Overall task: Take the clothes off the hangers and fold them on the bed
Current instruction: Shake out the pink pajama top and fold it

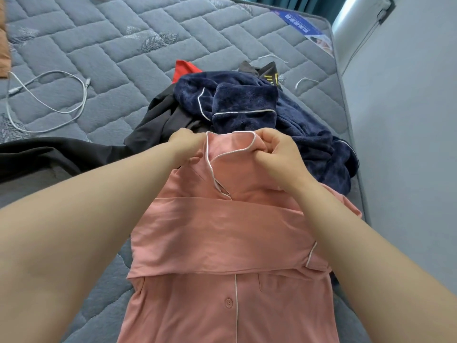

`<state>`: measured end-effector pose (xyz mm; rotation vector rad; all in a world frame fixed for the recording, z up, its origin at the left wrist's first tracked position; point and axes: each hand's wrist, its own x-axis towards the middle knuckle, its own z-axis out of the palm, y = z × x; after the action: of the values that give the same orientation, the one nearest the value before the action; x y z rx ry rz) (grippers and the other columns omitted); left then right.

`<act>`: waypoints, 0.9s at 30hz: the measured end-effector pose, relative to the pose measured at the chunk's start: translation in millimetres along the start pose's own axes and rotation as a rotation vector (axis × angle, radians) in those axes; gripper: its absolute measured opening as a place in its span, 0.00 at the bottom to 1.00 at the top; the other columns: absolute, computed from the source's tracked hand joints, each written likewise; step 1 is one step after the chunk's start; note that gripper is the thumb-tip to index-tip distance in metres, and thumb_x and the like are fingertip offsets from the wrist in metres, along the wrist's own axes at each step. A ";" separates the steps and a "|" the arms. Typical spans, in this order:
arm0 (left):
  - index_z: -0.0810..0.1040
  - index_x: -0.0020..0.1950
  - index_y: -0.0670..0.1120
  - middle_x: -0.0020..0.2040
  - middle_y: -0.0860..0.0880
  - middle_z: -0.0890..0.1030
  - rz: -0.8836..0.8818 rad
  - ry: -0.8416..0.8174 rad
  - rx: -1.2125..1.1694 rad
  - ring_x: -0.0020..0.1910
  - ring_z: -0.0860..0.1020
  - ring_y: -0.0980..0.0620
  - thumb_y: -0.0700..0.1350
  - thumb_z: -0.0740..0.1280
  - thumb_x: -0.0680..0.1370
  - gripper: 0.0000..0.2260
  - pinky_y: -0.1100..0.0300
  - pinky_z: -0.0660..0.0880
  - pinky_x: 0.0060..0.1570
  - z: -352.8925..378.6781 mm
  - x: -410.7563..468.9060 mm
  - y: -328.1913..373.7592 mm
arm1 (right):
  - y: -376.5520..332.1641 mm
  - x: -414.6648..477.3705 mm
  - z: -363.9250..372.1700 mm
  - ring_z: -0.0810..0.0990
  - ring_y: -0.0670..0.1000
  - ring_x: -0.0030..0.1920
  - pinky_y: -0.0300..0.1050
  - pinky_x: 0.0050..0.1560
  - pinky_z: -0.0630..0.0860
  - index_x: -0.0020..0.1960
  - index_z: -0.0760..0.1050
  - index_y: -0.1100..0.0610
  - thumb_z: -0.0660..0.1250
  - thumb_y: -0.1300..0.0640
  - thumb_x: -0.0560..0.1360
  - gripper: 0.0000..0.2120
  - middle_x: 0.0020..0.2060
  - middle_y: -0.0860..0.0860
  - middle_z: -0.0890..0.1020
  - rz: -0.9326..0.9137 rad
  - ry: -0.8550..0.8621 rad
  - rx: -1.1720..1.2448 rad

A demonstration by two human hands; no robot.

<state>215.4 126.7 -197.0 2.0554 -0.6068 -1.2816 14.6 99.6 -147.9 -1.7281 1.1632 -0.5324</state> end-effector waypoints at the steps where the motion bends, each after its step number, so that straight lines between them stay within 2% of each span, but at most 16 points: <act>1: 0.69 0.36 0.44 0.34 0.47 0.70 -0.019 -0.028 -0.010 0.28 0.71 0.52 0.39 0.60 0.78 0.10 0.64 0.72 0.26 -0.9 -2.5 0.4 | 0.4 -1.8 -0.6 0.76 0.39 0.35 0.35 0.41 0.71 0.48 0.81 0.51 0.62 0.67 0.70 0.14 0.35 0.43 0.83 0.017 0.010 -0.012; 3: 0.68 0.35 0.43 0.33 0.47 0.70 -0.007 -0.088 0.072 0.25 0.71 0.52 0.32 0.56 0.75 0.11 0.59 0.70 0.28 -5.1 -1.9 -4.0 | 4.5 -6.5 -3.8 0.80 0.41 0.41 0.37 0.45 0.74 0.53 0.80 0.51 0.67 0.61 0.72 0.12 0.40 0.45 0.85 0.077 0.001 -0.076; 5: 0.69 0.38 0.45 0.36 0.44 0.72 0.002 -0.108 0.177 0.27 0.71 0.51 0.32 0.58 0.73 0.09 0.58 0.68 0.32 -11.2 -0.4 -9.9 | 11.2 -14.0 -11.1 0.81 0.44 0.46 0.41 0.49 0.76 0.57 0.78 0.51 0.70 0.56 0.71 0.15 0.45 0.45 0.84 0.128 -0.039 -0.235; 7: 0.69 0.47 0.49 0.42 0.45 0.75 0.015 -0.091 0.260 0.30 0.73 0.51 0.42 0.68 0.74 0.08 0.57 0.73 0.35 -20.6 -1.8 -22.8 | 16.6 -23.5 -20.1 0.79 0.47 0.51 0.46 0.54 0.75 0.62 0.76 0.50 0.72 0.51 0.69 0.21 0.50 0.45 0.83 0.138 -0.073 -0.457; 8: 0.70 0.46 0.50 0.41 0.47 0.75 0.035 -0.082 0.362 0.30 0.73 0.52 0.51 0.73 0.71 0.14 0.57 0.74 0.36 -24.7 -1.9 -28.3 | 18.2 -28.2 -24.2 0.78 0.48 0.53 0.48 0.54 0.75 0.62 0.75 0.49 0.73 0.47 0.68 0.24 0.51 0.45 0.82 0.132 -0.091 -0.547; 10: 0.68 0.34 0.50 0.31 0.52 0.72 0.087 -0.025 0.507 0.29 0.71 0.53 0.67 0.74 0.62 0.24 0.59 0.71 0.33 -25.6 -4.4 -34.6 | 21.0 -36.6 -27.8 0.78 0.49 0.52 0.48 0.51 0.74 0.60 0.75 0.46 0.74 0.42 0.65 0.25 0.50 0.45 0.82 0.105 -0.142 -0.656; 12: 0.66 0.26 0.48 0.23 0.55 0.67 0.132 0.088 0.506 0.27 0.70 0.53 0.71 0.72 0.58 0.28 0.59 0.67 0.29 -18.5 -8.8 -37.1 | 25.4 -42.1 -25.6 0.78 0.51 0.49 0.49 0.48 0.73 0.54 0.75 0.48 0.74 0.40 0.65 0.22 0.47 0.46 0.82 0.059 -0.157 -0.708; 15: 0.73 0.25 0.46 0.19 0.53 0.70 0.182 0.235 0.465 0.29 0.73 0.50 0.67 0.68 0.65 0.24 0.59 0.63 0.27 -6.4 -10.8 -38.2 | 33.8 -43.0 -19.8 0.78 0.56 0.48 0.51 0.47 0.71 0.50 0.76 0.54 0.69 0.42 0.73 0.17 0.44 0.51 0.82 0.003 -0.022 -0.739; 18: 0.69 0.30 0.47 0.28 0.52 0.72 0.208 0.239 0.473 0.33 0.72 0.48 0.66 0.64 0.73 0.24 0.56 0.61 0.30 -8.0 -5.8 -43.0 | 40.8 -42.5 -19.9 0.78 0.57 0.49 0.52 0.49 0.71 0.48 0.77 0.56 0.65 0.43 0.77 0.16 0.44 0.53 0.82 0.022 0.074 -0.773; 20: 0.72 0.37 0.49 0.36 0.52 0.75 0.166 0.136 0.529 0.36 0.72 0.51 0.70 0.62 0.72 0.23 0.56 0.64 0.34 -17.1 -5.5 -51.1 | 44.8 -43.5 -22.6 0.77 0.57 0.49 0.52 0.49 0.70 0.48 0.77 0.55 0.65 0.41 0.76 0.17 0.45 0.52 0.82 0.023 0.067 -0.822; 23: 0.75 0.46 0.51 0.43 0.53 0.78 0.178 -0.028 0.567 0.43 0.76 0.53 0.70 0.68 0.67 0.24 0.57 0.71 0.40 -33.5 -12.2 -66.7 | 44.8 -47.5 -29.4 0.75 0.54 0.46 0.52 0.47 0.68 0.45 0.74 0.54 0.69 0.37 0.71 0.19 0.41 0.48 0.79 -0.013 -0.004 -0.792; 25: 0.75 0.56 0.51 0.51 0.54 0.79 0.199 -0.096 0.649 0.50 0.77 0.53 0.67 0.75 0.61 0.31 0.57 0.75 0.49 -45.0 -19.7 -71.6 | 42.3 -52.0 -32.6 0.71 0.51 0.43 0.51 0.47 0.68 0.43 0.69 0.52 0.72 0.35 0.64 0.23 0.38 0.45 0.75 -0.030 -0.082 -0.803; 27: 0.72 0.63 0.51 0.56 0.52 0.77 0.188 -0.159 0.830 0.55 0.76 0.50 0.65 0.78 0.55 0.40 0.54 0.75 0.56 -53.3 -25.0 -74.2 | 42.1 -56.7 -33.8 0.69 0.51 0.43 0.52 0.49 0.66 0.45 0.66 0.51 0.74 0.36 0.61 0.26 0.38 0.44 0.71 -0.017 -0.168 -0.923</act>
<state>256.9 209.2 -217.7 2.4423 -1.5726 -1.1952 -56.3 129.8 -161.5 -2.4855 1.3730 0.2038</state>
